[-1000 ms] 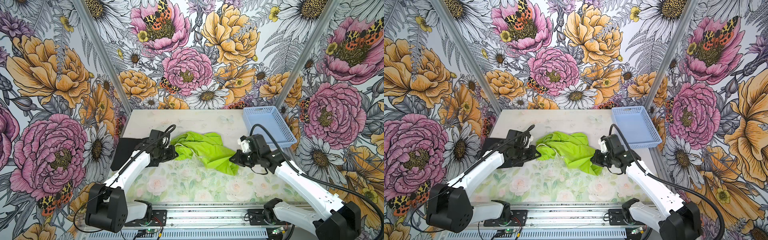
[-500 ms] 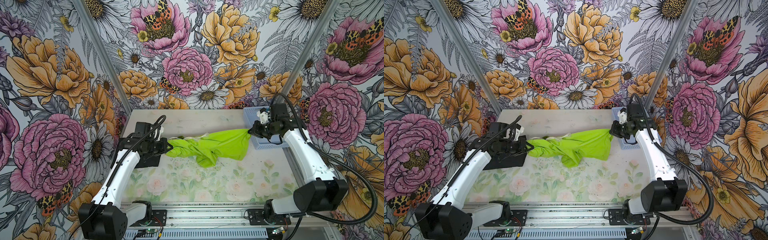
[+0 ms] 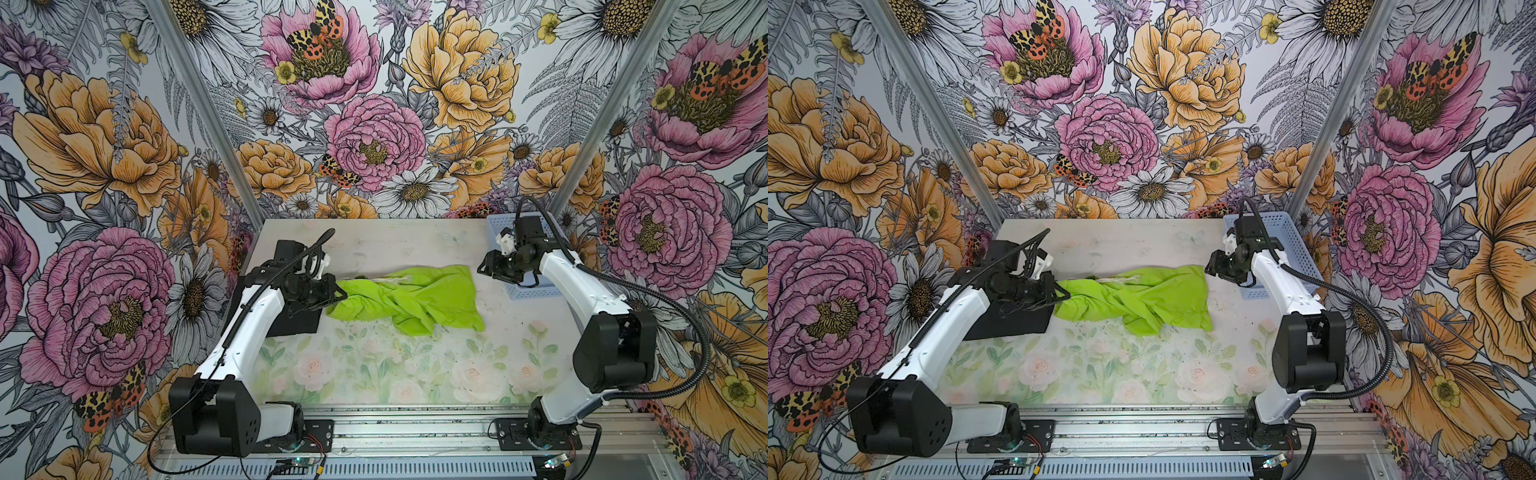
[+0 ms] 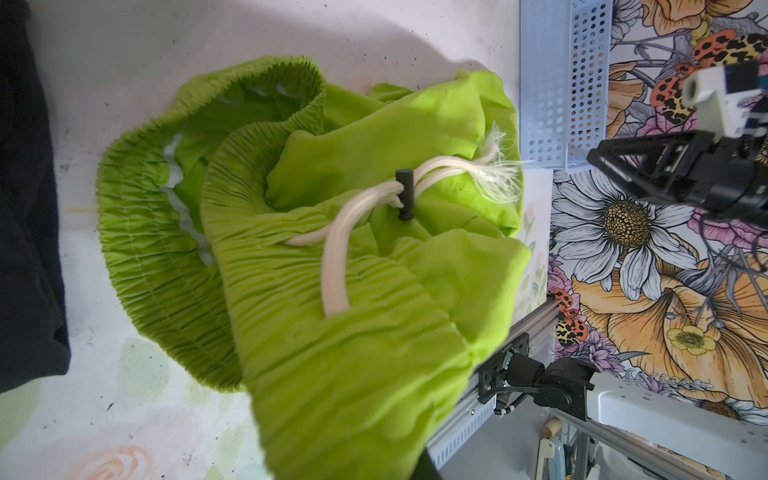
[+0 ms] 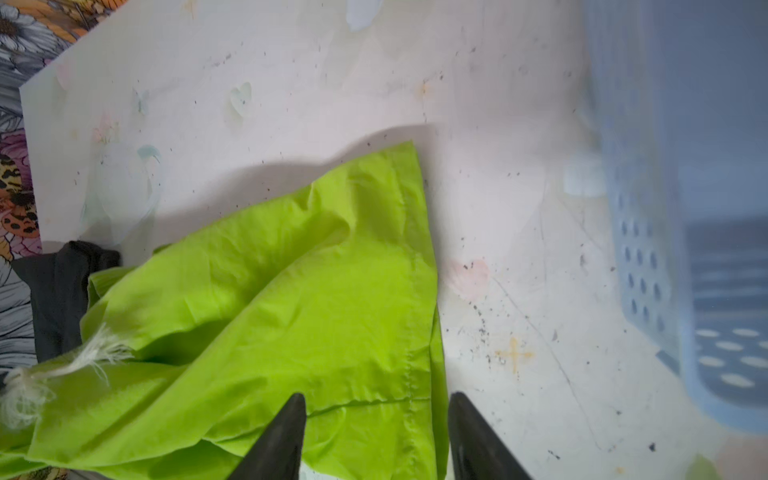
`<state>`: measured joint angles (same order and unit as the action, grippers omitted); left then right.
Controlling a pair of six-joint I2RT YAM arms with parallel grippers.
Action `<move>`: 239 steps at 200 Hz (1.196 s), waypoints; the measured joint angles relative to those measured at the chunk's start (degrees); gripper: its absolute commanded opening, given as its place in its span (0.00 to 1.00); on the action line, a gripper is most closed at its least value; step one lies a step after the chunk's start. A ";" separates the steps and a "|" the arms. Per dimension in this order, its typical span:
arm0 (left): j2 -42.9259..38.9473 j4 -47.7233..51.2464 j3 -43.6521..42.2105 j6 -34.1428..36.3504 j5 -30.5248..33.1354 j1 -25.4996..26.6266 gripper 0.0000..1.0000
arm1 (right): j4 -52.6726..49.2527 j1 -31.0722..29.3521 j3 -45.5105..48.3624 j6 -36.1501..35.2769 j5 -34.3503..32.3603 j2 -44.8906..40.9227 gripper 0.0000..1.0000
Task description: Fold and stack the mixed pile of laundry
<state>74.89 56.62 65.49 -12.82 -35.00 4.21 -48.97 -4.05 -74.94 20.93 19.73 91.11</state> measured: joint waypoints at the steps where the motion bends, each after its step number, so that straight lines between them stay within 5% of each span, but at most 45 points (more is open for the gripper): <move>1: 0.02 0.02 0.02 0.00 -0.04 0.00 0.01 | 0.09 -0.09 0.37 -0.02 0.00 -0.20 0.58; 60: 2.05 0.46 3.32 -0.09 -0.94 0.92 0.01 | 6.88 -6.56 24.92 4.98 2.23 -8.63 0.58; 141: 3.48 0.79 20.02 -2.56 -2.58 7.06 0.00 | 11.21 -10.03 29.20 4.70 0.48 -17.68 0.69; 195: 8.28 1.07 36.26 -5.29 -2.29 13.73 0.00 | 18.03 -23.08 30.21 9.66 -1.62 -25.40 0.75; 239: 12.22 1.14 45.62 -6.60 -2.05 18.08 0.00 | 29.55 -33.11 26.88 12.11 -4.15 -17.16 0.77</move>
<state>87.11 57.76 111.11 -19.42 -37.06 22.28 -19.42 -37.17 -48.05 33.04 15.57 73.95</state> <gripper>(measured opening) 0.099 0.773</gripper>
